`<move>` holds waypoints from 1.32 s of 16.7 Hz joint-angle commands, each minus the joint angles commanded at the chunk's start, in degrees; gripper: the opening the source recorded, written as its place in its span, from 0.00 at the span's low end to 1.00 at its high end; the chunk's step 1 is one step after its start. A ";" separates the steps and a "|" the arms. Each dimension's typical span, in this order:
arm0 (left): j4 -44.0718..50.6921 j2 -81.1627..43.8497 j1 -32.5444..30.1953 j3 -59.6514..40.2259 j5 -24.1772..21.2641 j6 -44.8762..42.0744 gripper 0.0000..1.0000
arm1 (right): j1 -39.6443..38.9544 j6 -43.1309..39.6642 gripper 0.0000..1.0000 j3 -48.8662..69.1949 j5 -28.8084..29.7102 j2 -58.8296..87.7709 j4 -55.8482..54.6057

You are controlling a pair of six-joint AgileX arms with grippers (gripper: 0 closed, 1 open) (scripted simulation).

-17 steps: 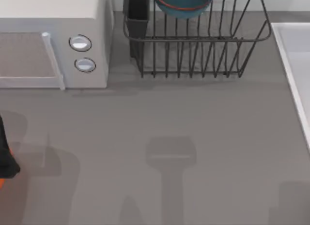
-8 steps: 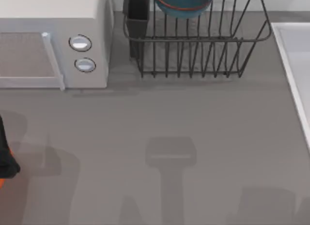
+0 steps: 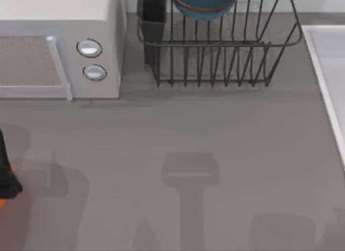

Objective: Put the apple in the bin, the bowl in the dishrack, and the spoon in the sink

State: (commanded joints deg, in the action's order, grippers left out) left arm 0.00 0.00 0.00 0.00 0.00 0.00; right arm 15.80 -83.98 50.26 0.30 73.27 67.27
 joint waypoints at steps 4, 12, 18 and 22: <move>0.00 0.00 0.00 0.00 0.00 0.00 1.00 | -0.41 -0.30 0.00 5.99 0.06 5.59 2.46; 0.00 0.00 0.00 0.00 0.00 0.00 1.00 | -3.13 0.55 0.00 45.70 0.37 36.36 14.32; 0.00 0.00 0.00 0.00 0.00 0.00 1.00 | -5.48 3.89 0.00 83.57 0.55 62.43 23.82; 0.00 0.00 0.00 0.00 0.00 0.00 1.00 | -6.90 6.70 0.00 101.83 0.73 75.16 27.47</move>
State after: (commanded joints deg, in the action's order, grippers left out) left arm 0.00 0.00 0.00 0.00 0.00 0.00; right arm 8.90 -77.28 152.09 1.04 148.44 94.74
